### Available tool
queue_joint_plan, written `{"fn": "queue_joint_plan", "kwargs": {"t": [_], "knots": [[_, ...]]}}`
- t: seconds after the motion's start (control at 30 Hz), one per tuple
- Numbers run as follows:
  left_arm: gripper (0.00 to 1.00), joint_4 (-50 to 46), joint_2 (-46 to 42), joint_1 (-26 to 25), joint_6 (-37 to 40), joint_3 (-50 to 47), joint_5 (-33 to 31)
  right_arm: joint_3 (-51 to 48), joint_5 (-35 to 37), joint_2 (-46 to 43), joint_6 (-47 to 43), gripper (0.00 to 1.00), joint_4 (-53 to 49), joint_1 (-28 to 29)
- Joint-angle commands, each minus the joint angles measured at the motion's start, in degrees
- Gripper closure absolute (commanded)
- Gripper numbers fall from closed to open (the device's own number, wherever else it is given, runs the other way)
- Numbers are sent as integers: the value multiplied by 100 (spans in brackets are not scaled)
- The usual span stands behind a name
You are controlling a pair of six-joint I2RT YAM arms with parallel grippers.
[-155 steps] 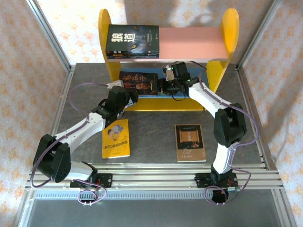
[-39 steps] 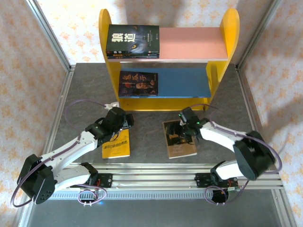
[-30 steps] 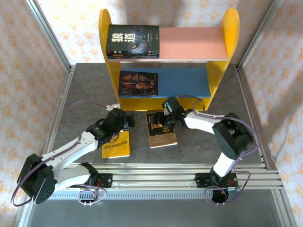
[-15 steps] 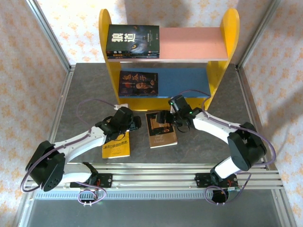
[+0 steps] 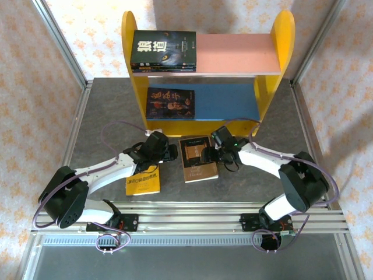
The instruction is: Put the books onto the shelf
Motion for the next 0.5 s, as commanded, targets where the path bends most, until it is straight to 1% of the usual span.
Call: {"fn": "queue_joint_plan", "kwargs": {"t": [0.0, 0.23, 0.47], "knots": [[24, 53, 13, -29, -127, -5, 111, 140, 244, 196, -130, 24, 13, 35], [24, 307, 307, -29, -161, 27, 416, 131, 150, 406, -131, 24, 194, 127], [24, 525, 655, -29, -283, 36, 647, 67, -493, 709, 44, 28, 731, 296]]}}
